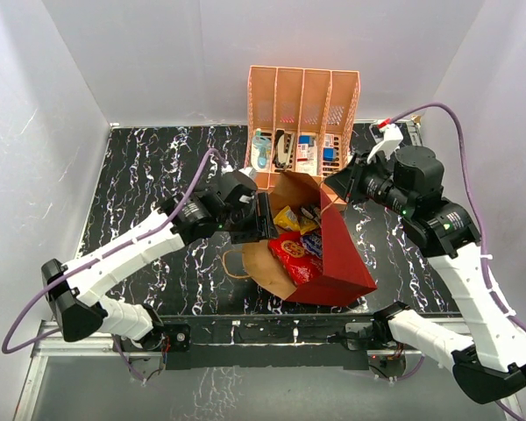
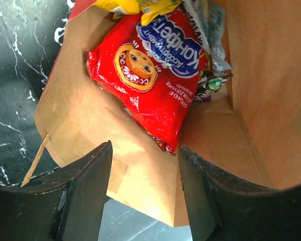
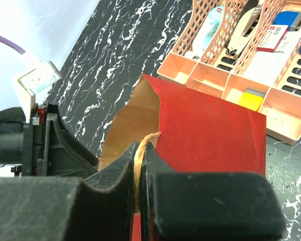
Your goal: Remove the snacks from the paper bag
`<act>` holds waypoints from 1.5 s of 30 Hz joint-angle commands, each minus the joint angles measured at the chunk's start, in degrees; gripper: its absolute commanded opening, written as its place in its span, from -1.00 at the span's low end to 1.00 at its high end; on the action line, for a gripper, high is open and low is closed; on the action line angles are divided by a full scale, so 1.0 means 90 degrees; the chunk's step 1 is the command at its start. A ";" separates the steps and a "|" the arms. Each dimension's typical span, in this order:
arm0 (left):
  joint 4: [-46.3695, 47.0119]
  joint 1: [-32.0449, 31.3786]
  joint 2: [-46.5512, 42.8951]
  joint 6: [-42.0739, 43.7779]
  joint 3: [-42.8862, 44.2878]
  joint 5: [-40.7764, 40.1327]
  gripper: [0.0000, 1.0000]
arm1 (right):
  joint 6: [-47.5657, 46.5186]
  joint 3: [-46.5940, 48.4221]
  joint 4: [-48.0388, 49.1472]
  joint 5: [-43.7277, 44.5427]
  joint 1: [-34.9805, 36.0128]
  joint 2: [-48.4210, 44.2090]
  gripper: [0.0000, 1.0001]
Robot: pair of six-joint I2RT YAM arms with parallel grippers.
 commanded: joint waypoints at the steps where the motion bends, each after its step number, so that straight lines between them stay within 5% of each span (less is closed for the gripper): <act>1: -0.0059 -0.0085 0.0126 -0.1260 -0.0296 -0.0401 0.08 | 0.0050 0.0052 0.0402 0.0364 -0.0012 -0.0260 -0.85; 15: 0.0085 -0.0341 0.1428 -0.2651 -0.0553 -0.0342 0.15 | 0.0158 -0.0015 0.0364 0.0127 -0.0011 -0.0405 -0.85; 24: 0.0514 -0.0351 0.2120 -0.2707 -0.0306 -0.0402 0.13 | 0.0193 -0.0132 0.0333 0.0107 -0.0007 -0.0535 -0.85; 30: 0.0654 -0.0350 0.2461 -0.2472 0.0091 -0.0490 -0.33 | 0.0207 -0.0183 0.0171 0.0146 -0.0011 -0.0648 -0.85; 34: 0.0604 -0.0350 0.2369 -0.2295 0.0214 -0.0751 -0.96 | 0.0211 -0.0289 0.0066 0.0231 -0.0011 -0.0788 -0.85; 45: 0.1411 -0.0350 0.0896 -0.1414 -0.0143 -0.1481 -1.00 | 0.0092 -0.0463 -0.0268 0.0620 -0.0006 -0.1021 -0.85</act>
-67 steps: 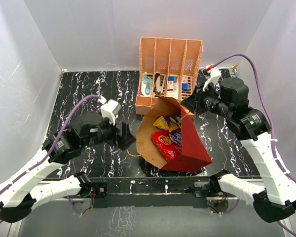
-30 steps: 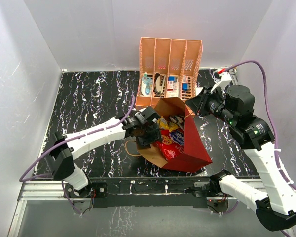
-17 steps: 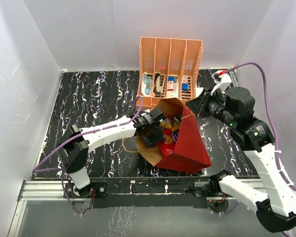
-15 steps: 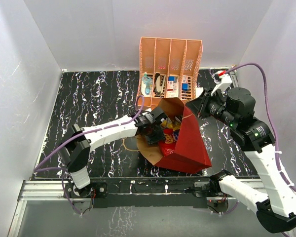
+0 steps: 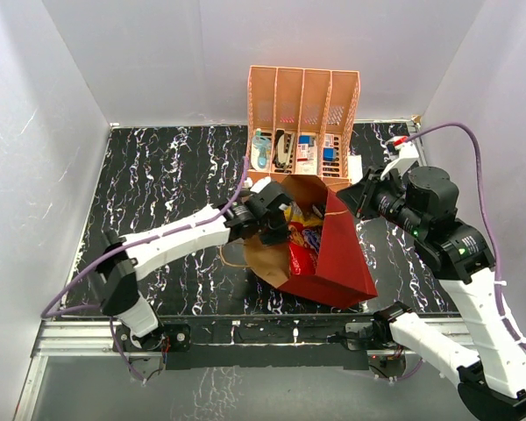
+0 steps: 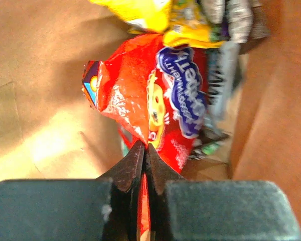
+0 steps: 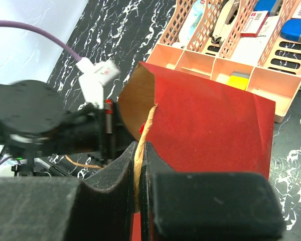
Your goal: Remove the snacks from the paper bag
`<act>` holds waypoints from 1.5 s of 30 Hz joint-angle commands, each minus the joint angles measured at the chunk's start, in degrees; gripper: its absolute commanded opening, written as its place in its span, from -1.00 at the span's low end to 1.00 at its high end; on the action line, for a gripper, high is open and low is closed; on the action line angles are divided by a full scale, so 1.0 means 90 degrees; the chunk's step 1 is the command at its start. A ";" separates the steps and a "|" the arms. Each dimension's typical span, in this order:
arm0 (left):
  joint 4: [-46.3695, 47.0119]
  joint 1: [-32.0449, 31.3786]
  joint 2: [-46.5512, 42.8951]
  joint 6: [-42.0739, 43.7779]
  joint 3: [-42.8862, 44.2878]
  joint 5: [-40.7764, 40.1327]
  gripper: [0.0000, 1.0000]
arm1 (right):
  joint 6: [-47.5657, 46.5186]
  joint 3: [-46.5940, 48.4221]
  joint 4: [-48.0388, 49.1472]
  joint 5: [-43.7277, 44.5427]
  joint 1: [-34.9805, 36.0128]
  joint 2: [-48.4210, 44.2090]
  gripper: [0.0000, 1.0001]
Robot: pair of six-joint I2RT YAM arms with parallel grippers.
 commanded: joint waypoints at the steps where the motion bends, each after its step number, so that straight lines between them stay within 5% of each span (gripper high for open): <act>1: 0.0449 -0.0008 -0.1142 0.0492 -0.0105 -0.0552 -1.00 | -0.0059 -0.0012 0.0124 0.0231 0.0001 -0.0140 -0.85; 15: 0.0468 -0.0012 -0.1757 0.1324 0.0146 -0.0653 -1.00 | 0.0008 -0.0081 0.0221 0.0666 -0.0007 -0.0153 -0.85; 33: 0.1407 -0.0010 -0.2182 0.2717 0.1511 0.0281 -1.00 | 0.0552 -0.0613 0.0321 0.1649 -0.0011 -0.0596 -0.85; 45: 0.1084 -0.0013 -0.1695 0.3574 0.3132 0.0254 -1.00 | 0.0618 -0.0839 0.0287 0.1631 -0.0003 -0.0710 -0.85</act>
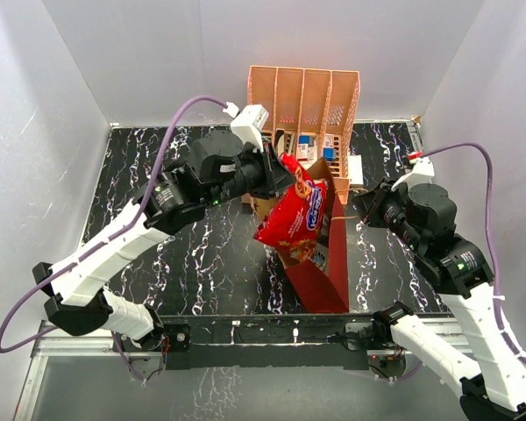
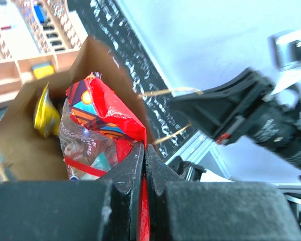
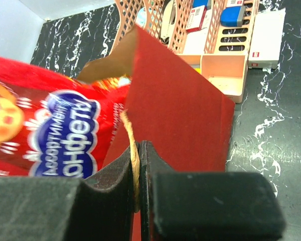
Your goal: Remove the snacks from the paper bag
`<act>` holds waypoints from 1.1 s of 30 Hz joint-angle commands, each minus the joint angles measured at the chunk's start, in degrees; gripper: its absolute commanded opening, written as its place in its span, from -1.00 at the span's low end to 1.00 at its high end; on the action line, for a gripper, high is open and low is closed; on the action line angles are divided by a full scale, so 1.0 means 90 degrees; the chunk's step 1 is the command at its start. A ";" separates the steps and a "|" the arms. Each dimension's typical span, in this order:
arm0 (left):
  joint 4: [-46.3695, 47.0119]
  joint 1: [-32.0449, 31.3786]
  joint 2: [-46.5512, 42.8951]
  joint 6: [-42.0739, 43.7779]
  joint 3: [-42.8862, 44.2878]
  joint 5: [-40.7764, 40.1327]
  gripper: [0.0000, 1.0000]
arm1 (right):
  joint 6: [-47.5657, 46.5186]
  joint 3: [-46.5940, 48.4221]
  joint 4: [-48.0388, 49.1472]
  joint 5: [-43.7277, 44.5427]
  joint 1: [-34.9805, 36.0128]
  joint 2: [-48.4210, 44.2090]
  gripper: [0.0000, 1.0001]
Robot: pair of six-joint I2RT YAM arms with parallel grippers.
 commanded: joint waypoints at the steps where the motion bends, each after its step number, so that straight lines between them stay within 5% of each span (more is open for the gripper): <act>1: 0.0808 0.0006 0.0030 0.0325 0.0960 0.0155 -1.00 | 0.0073 -0.0105 0.0285 0.0080 -0.0005 -0.0157 -0.85; 14: 0.0420 0.0002 0.0575 0.1029 0.2641 -0.0155 -1.00 | 0.0038 -0.0140 -0.0037 0.0438 -0.0006 -0.0485 -0.85; 28: 0.0530 0.0001 0.0974 0.3188 0.4369 -0.2506 -1.00 | 0.0018 -0.0177 -0.0083 0.0288 0.0002 -0.0569 -0.85; 33: 0.1174 0.0007 0.1217 0.4308 0.4444 -0.4052 -1.00 | 0.0017 -0.0160 -0.0088 0.0203 -0.0005 -0.0548 -0.85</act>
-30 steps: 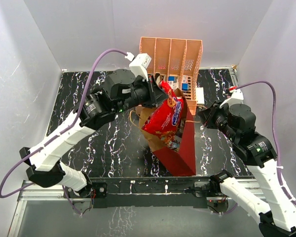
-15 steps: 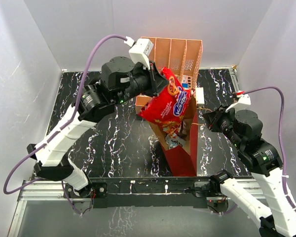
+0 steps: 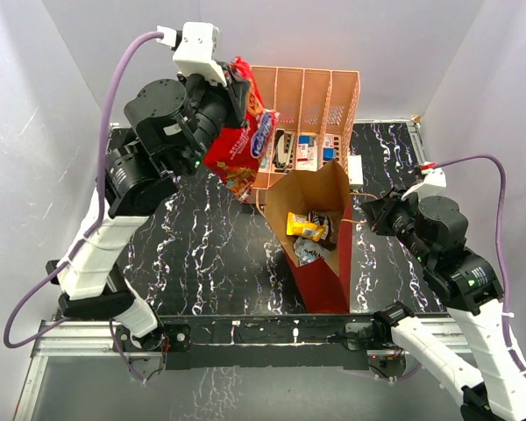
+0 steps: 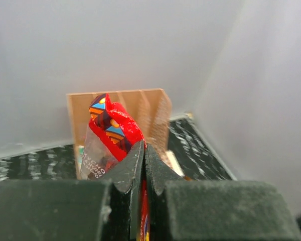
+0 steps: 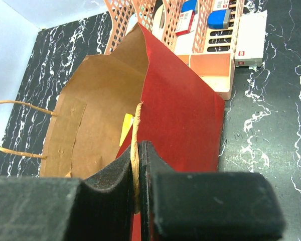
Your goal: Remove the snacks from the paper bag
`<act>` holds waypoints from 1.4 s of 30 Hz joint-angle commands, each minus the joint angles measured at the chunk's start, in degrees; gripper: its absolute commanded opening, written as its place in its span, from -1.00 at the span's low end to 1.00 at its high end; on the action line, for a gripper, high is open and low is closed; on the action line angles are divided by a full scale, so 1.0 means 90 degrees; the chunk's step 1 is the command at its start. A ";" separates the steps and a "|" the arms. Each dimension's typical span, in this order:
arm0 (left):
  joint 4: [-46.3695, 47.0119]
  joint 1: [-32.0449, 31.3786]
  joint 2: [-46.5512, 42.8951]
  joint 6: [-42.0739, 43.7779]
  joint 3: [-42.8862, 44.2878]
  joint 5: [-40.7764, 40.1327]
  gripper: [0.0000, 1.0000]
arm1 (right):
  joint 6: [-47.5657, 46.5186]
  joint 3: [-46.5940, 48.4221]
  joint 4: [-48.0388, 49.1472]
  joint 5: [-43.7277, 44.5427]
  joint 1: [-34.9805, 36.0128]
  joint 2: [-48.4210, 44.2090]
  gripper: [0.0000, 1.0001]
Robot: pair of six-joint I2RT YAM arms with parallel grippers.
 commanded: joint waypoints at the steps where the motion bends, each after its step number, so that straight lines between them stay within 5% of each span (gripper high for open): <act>1: 0.1641 0.0009 0.0101 0.1354 0.0250 -0.1999 -1.00 | 0.0003 0.0054 0.0175 -0.0103 -0.0007 0.0003 -0.85; 7: 0.3370 0.0099 0.0216 0.2844 -0.0682 -0.3540 -1.00 | -0.0083 0.0196 0.0155 -0.0201 0.0001 0.0131 -0.85; 9: 0.3296 0.0391 0.0308 0.2653 -0.0809 -0.3612 -1.00 | -0.0103 0.0230 0.0155 -0.0233 -0.0002 0.0166 -0.85; 18: 0.0208 0.2983 0.1119 -0.0809 -0.0155 -0.1481 -1.00 | -0.0113 0.0308 0.0156 -0.0363 -0.0006 0.0186 -0.85; 29: 0.0215 0.4963 0.1440 -0.2616 -0.1810 0.0541 -1.00 | -0.0086 0.0362 0.0187 -0.0522 0.0002 0.0281 -0.85; 36: 0.0026 0.5184 0.1076 -0.2862 -0.2899 0.0663 -1.00 | -0.0101 0.0328 0.0252 -0.0643 0.0002 0.0357 -0.85; 38: 0.0150 0.5198 0.0817 -0.2729 -0.3374 0.1625 -0.68 | -0.0180 0.0289 0.0279 -0.0708 -0.0005 0.0376 -0.85; 40: 0.0418 0.5195 0.0494 -0.2654 -0.3972 0.2941 -0.05 | -0.0258 0.0238 0.0300 -0.0769 0.0000 0.0426 -0.85; 42: 0.0823 0.5185 0.0148 -0.2700 -0.4663 0.4265 0.36 | -0.0316 0.0255 0.0240 -0.0775 -0.0002 0.0532 -0.85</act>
